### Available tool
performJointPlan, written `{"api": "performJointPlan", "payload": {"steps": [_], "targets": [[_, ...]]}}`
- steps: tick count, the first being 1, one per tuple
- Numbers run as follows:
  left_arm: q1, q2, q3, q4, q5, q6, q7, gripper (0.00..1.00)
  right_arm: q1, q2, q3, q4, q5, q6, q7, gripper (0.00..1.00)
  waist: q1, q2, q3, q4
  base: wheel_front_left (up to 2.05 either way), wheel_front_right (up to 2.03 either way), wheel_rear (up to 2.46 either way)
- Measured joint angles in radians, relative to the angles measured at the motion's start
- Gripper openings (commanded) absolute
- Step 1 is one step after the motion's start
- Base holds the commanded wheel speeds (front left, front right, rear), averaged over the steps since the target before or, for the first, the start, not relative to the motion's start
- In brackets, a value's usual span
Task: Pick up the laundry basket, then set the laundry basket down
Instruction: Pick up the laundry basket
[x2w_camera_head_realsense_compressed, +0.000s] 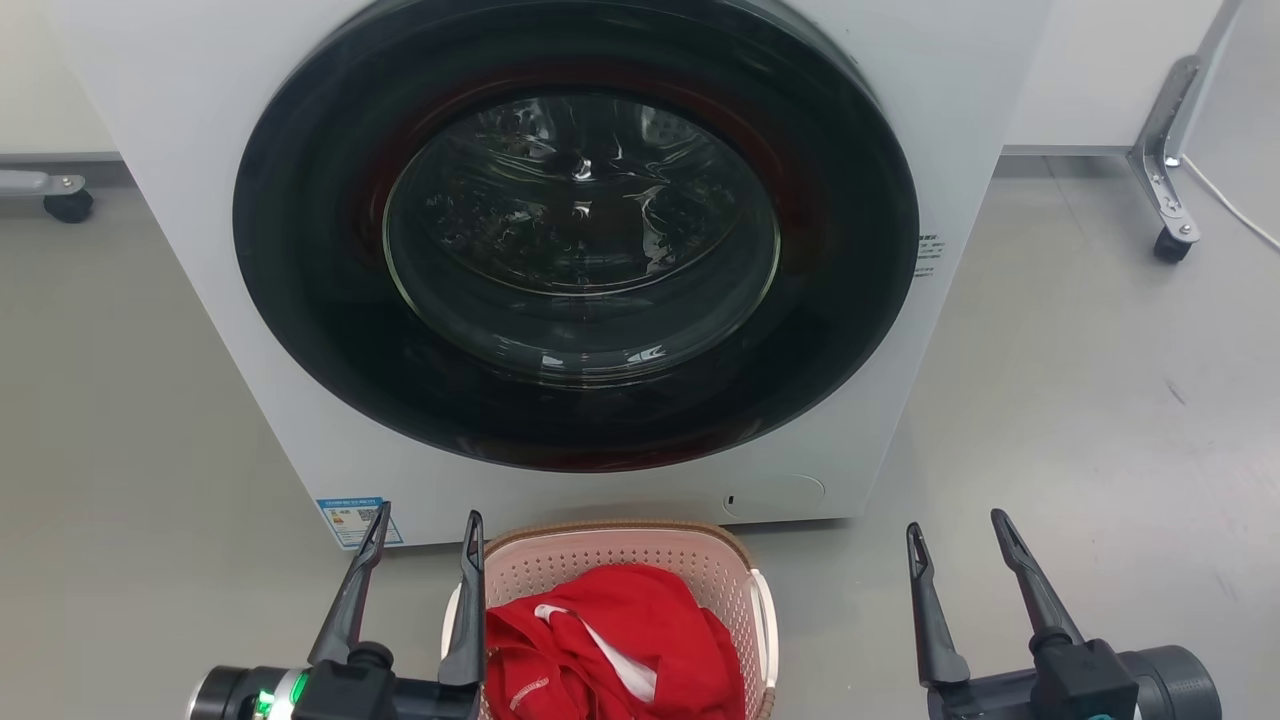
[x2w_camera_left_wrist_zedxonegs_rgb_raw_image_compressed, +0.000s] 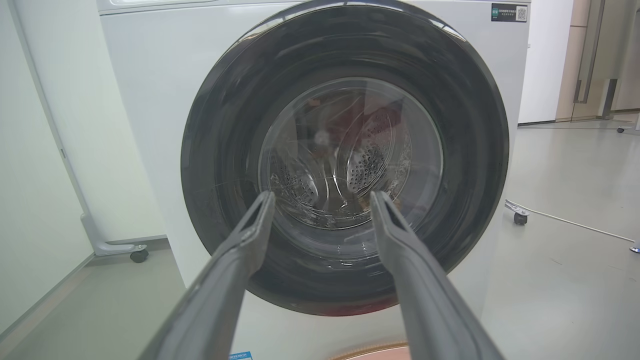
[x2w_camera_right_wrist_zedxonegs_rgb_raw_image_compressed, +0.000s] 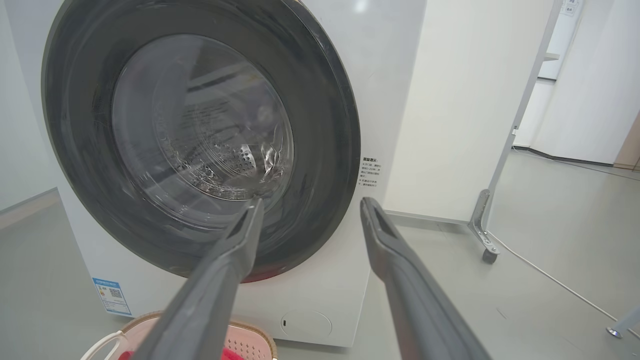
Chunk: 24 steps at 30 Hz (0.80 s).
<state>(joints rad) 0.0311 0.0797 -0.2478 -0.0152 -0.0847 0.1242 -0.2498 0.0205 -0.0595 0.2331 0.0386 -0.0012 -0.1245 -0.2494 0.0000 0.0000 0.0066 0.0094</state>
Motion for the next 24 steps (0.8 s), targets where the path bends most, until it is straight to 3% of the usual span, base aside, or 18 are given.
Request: {"api": "performJointPlan", "payload": {"steps": [24], "targets": [[0.019,-0.009,0.012,-0.007,-0.002,0.000,0.000,1.00,0.012,0.004,-0.014,-0.004,0.001,0.000,0.000,1.00,0.0000,0.0000,0.003,0.000,0.00,0.00,0.00]]}}
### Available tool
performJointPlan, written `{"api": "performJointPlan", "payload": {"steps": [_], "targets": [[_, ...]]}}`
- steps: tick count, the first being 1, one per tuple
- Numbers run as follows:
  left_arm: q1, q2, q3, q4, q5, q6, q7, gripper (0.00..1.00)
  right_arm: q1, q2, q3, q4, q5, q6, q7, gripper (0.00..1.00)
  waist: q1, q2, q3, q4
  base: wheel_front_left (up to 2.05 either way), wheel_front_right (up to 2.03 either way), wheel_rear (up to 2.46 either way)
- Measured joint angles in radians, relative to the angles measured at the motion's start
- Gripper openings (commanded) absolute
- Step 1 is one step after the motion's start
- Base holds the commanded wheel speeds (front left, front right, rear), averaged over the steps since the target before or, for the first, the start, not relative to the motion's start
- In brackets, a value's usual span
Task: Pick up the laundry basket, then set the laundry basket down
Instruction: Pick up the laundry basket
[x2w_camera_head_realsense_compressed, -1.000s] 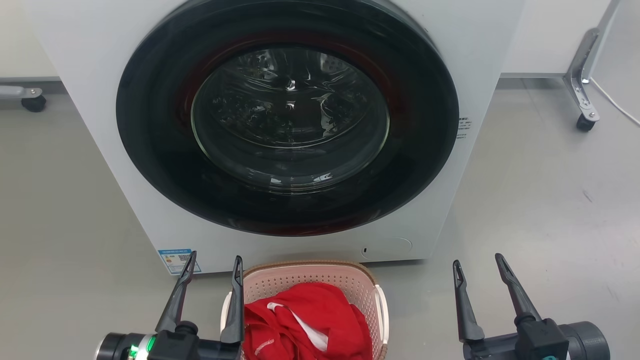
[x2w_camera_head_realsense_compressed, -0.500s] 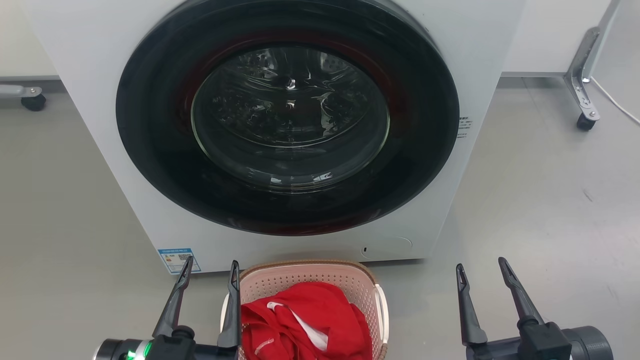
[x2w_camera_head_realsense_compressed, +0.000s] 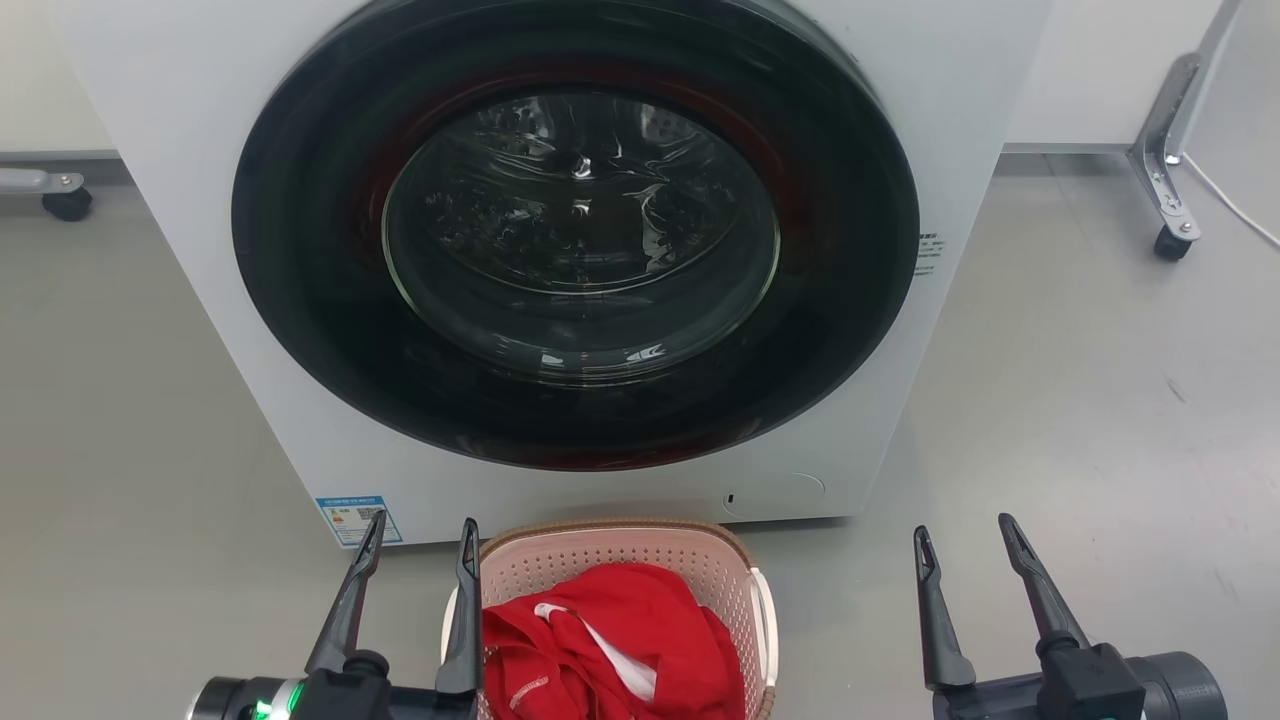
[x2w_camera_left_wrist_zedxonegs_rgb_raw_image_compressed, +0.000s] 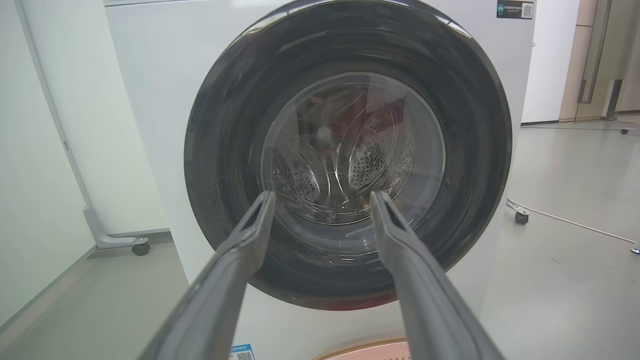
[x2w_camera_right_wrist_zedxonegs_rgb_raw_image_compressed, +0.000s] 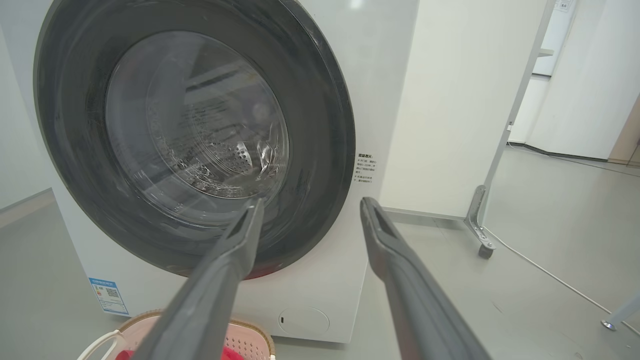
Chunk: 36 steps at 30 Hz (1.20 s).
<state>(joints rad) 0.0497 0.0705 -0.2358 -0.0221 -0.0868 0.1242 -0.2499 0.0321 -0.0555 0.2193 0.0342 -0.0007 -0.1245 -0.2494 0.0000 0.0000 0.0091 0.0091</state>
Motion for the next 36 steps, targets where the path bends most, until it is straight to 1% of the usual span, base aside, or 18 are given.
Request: {"api": "performJointPlan", "payload": {"steps": [12,21,24,28,33,36], "targets": [[0.002,-0.001,-0.001,-0.015,0.000,0.000,0.000,1.00,0.007,0.003,-0.012,-0.005,0.013,0.000,0.000,1.00,0.0000,0.0000,0.007,0.002,0.00,0.00,0.00],[-0.001,-0.003,-0.002,-0.021,0.000,-0.001,-0.004,1.00,0.013,0.004,-0.012,-0.017,0.027,0.000,0.000,1.00,0.0000,0.0000,0.063,0.004,0.00,0.00,0.00],[-0.013,-0.004,-0.001,-0.018,0.000,-0.003,-0.004,1.00,-0.024,0.004,-0.014,-0.014,0.031,0.001,0.000,1.00,0.0000,0.0000,0.094,0.004,0.00,0.00,0.00],[-0.076,-0.007,0.002,0.006,-0.012,-0.011,-0.004,1.00,-0.082,0.004,-0.018,0.005,0.049,0.003,0.000,1.00,0.0001,0.0000,0.144,0.003,0.00,0.00,0.00],[-0.150,-0.009,0.004,0.057,-0.018,-0.012,-0.004,1.00,-0.151,0.004,-0.019,0.045,0.058,0.016,-0.002,1.00,0.0001,0.0001,0.211,0.004,0.00,0.00,0.00],[-0.192,-0.011,0.006,0.092,-0.020,-0.020,-0.004,1.00,-0.198,0.004,-0.021,0.080,0.063,0.025,-0.004,1.00,0.0002,0.0001,0.254,0.006,0.00,0.00,0.00]]}}
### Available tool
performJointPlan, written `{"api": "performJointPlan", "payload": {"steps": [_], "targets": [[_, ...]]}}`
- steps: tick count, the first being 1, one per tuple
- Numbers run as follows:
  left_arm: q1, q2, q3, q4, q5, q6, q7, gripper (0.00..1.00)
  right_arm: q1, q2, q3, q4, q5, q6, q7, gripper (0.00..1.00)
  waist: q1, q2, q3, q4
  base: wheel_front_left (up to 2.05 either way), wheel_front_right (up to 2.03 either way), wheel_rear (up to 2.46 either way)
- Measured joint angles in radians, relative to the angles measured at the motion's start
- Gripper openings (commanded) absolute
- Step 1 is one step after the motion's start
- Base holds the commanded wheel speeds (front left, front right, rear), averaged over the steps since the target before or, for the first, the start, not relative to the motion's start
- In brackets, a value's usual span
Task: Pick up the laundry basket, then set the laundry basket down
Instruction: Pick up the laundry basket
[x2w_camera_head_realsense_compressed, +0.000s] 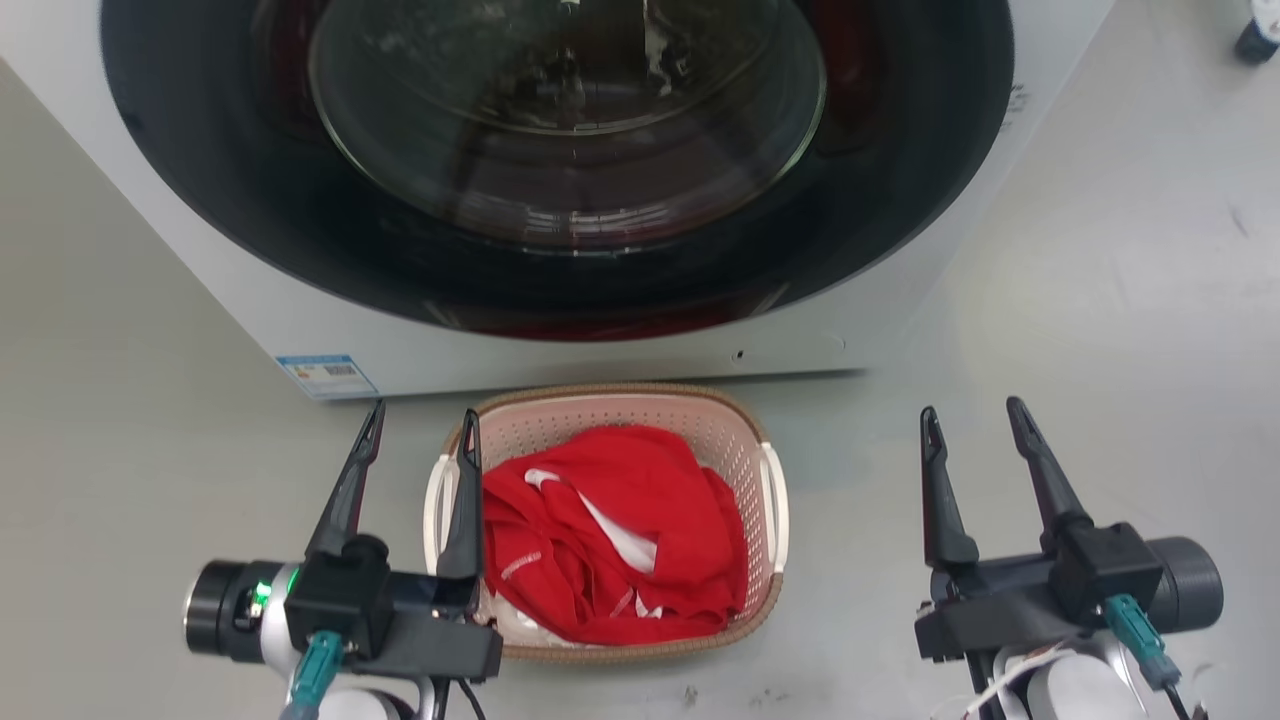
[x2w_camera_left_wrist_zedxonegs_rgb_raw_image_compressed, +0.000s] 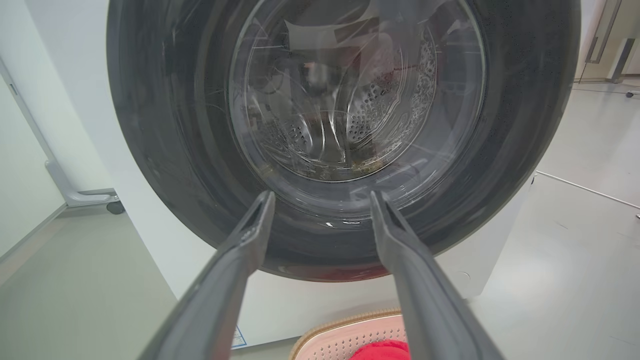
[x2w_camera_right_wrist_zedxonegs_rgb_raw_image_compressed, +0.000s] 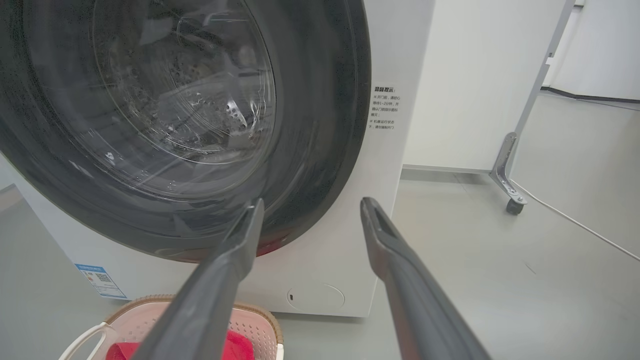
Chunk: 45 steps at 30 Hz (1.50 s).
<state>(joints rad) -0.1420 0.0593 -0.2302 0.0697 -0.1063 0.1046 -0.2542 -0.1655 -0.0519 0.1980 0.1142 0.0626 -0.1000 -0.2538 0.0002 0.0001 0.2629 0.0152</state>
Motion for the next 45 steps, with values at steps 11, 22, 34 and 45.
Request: {"api": "performJointPlan", "payload": {"steps": [11,22,34,45], "targets": [[-0.195,-0.005,0.004,0.187,-0.007,-0.017,0.000,1.00,-0.208,-0.002,-0.014,0.196,0.016,0.021,-0.003,1.00,0.0001,0.0001,0.161,0.011,0.00,0.00,0.00],[-0.372,-0.015,0.028,0.370,-0.032,-0.026,0.000,1.00,-0.431,-0.004,0.004,0.386,0.048,0.021,0.006,1.00,0.0000,0.0001,0.325,0.031,0.00,0.00,0.00],[-0.516,-0.026,0.064,0.530,-0.089,-0.028,0.000,1.00,-0.577,-0.011,0.085,0.532,0.136,0.007,0.007,1.00,0.0000,0.0002,0.487,0.053,0.00,0.00,0.00],[-0.585,-0.028,0.052,0.680,-0.096,-0.052,0.000,1.00,-0.645,-0.013,0.172,0.629,0.247,-0.014,0.006,1.00,-0.0001,0.0001,0.586,0.072,0.00,0.00,0.00]]}}
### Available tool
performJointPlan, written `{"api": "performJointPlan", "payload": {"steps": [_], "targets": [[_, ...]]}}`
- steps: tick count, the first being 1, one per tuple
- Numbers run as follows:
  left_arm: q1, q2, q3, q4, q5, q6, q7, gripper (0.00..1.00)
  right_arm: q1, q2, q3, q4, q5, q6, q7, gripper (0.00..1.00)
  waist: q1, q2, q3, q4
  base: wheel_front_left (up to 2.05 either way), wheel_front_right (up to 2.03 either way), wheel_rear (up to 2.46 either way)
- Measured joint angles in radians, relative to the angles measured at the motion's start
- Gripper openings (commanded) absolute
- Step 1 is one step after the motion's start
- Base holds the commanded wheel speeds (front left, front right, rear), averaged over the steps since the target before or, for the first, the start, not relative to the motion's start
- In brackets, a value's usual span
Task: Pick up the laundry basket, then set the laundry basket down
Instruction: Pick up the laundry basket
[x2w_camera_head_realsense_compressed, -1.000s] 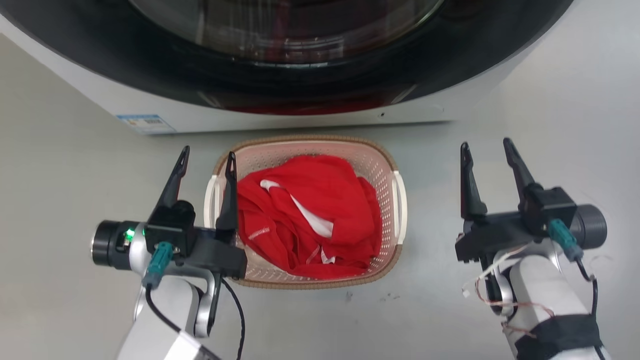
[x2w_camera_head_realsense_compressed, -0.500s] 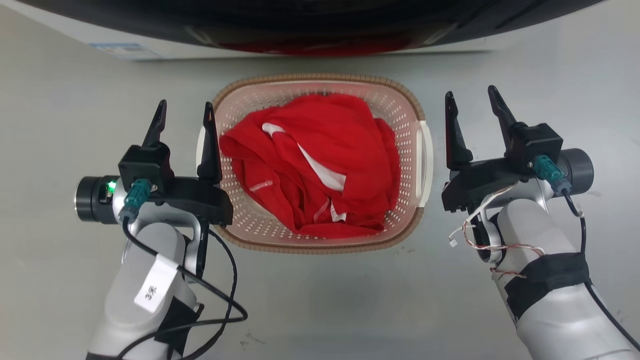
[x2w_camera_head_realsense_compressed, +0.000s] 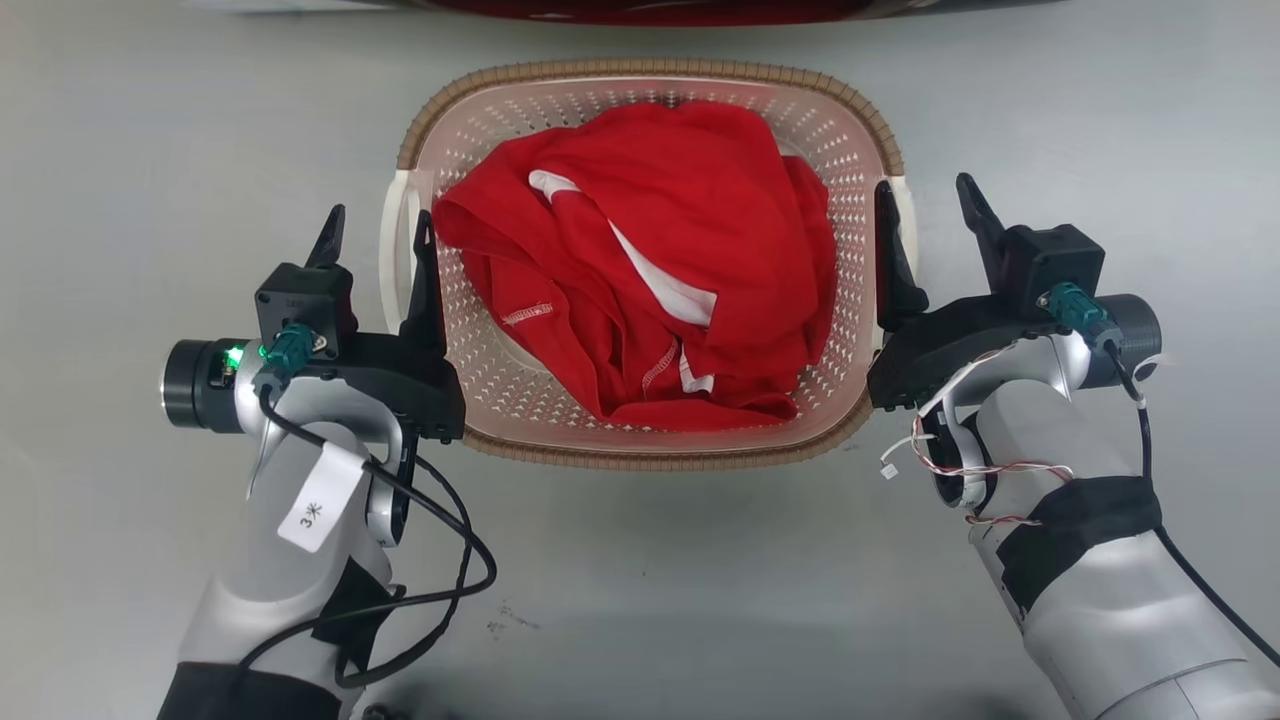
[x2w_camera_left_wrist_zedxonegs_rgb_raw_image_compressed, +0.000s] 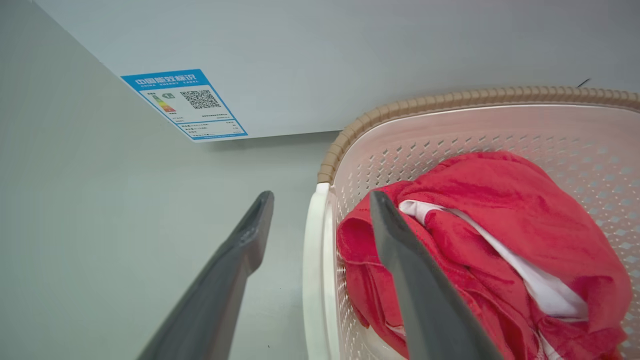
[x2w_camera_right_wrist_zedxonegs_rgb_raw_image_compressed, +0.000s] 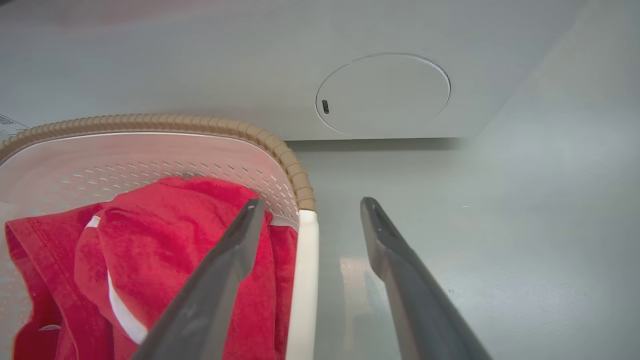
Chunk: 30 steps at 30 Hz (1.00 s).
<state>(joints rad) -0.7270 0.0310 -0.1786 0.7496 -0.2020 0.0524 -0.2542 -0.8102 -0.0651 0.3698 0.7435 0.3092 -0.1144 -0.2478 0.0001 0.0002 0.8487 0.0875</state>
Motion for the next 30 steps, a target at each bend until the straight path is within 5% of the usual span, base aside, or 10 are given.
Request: {"api": "performJointPlan", "payload": {"steps": [30], "targets": [[-0.151,-0.004,-0.122,0.265,-0.121,-0.053,0.029,1.00,-0.104,-0.003,0.159,0.166,0.180,-0.010,-0.001,1.00,-0.0001,-0.0002,0.086,0.024,0.00,0.00,0.00]]}}
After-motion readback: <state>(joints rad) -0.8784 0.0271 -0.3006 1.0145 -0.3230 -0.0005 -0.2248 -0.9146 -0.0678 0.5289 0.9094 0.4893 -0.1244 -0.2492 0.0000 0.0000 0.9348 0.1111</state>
